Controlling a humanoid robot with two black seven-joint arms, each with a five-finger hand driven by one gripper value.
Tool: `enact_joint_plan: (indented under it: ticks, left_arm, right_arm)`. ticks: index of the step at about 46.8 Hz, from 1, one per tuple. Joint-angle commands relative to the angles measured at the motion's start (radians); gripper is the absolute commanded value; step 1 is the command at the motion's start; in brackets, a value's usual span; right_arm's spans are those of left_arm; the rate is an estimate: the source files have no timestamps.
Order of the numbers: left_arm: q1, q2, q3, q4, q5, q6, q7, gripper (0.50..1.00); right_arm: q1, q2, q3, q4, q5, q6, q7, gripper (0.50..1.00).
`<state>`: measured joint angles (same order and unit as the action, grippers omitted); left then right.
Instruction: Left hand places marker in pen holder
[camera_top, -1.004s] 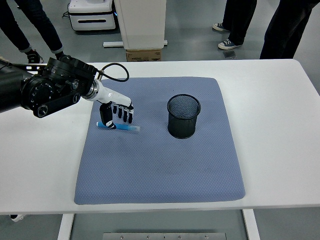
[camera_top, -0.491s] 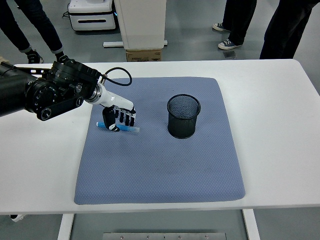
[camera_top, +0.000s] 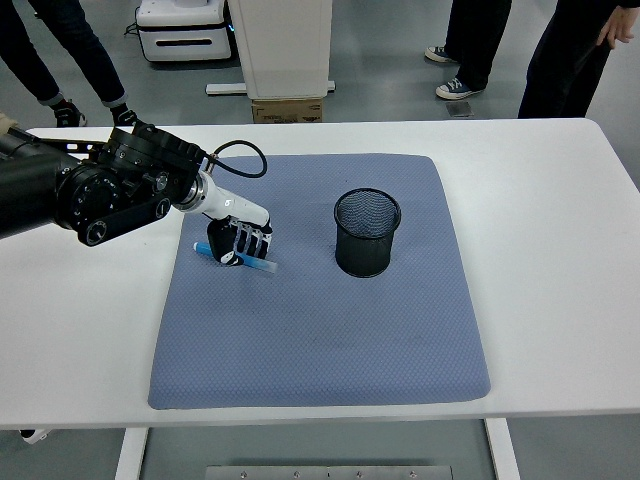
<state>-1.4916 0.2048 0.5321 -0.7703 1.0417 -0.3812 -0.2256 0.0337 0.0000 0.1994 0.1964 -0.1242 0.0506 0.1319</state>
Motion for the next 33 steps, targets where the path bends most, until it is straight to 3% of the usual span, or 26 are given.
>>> enact_joint_plan:
  ticks: [1, 19, 33]
  left_arm:
    - [0.002, 0.001, -0.001, -0.001, 0.0, -0.002, -0.001, 0.607]
    - [0.002, -0.001, 0.0, -0.001, 0.006, -0.002, -0.001, 0.587]
    - [0.002, 0.001, 0.002, -0.001, 0.023, -0.002, -0.003, 0.502]
  right_arm:
    - [0.0, 0.0, 0.0, 0.0, 0.0, 0.0, 0.0, 1.0]
    - [0.0, 0.0, 0.0, 0.0, 0.0, 0.0, 0.0, 1.0]
    - [0.0, 0.0, 0.0, 0.0, 0.0, 0.0, 0.0, 1.0]
